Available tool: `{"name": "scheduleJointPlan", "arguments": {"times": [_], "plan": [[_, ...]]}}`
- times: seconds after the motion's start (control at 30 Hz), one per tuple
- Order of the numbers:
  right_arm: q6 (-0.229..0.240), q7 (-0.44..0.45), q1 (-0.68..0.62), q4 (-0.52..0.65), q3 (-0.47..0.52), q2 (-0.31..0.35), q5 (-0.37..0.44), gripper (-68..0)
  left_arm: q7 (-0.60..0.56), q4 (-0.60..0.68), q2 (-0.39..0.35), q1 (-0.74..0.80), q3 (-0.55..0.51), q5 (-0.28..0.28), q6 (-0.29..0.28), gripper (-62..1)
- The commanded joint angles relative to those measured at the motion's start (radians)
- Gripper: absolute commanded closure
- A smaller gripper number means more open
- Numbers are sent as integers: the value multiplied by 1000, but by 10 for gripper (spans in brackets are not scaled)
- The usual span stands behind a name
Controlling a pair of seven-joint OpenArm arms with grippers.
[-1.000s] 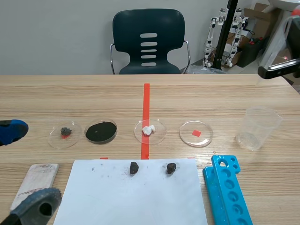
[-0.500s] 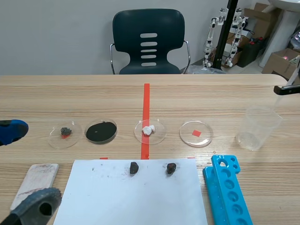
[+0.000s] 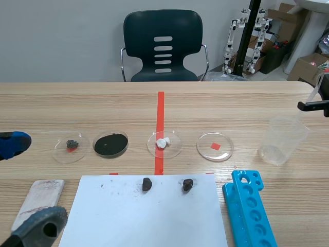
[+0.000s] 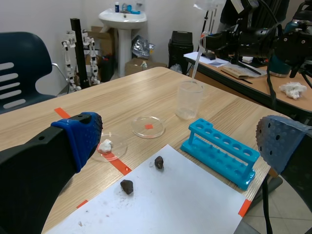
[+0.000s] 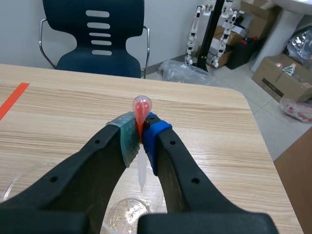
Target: Put the dropper in the beaker
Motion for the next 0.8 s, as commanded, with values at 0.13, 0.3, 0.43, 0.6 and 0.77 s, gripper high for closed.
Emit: {"name": "scheduleJointPlan", "arguments": {"times": [0.13, 0.3, 0.43, 0.6, 0.77], "plan": [[1, 33, 40, -44, -24, 8, 11, -4, -17, 9, 7, 0, 3, -7, -2, -623], [16, 61, 63, -123, -63, 8, 11, -4, -18, 9, 8, 0, 3, -7, -2, -623], [16, 82, 78, -178, -91, 8, 10, -4, -17, 9, 8, 0, 3, -7, -2, -623], [15, 106, 91, -230, -122, 8, 9, -4, -18, 9, 8, 0, 3, -7, -2, -623], [15, 125, 91, -236, -126, 9, 6, -39, -17, 9, 8, 0, 3, -7, -2, -623]]}}
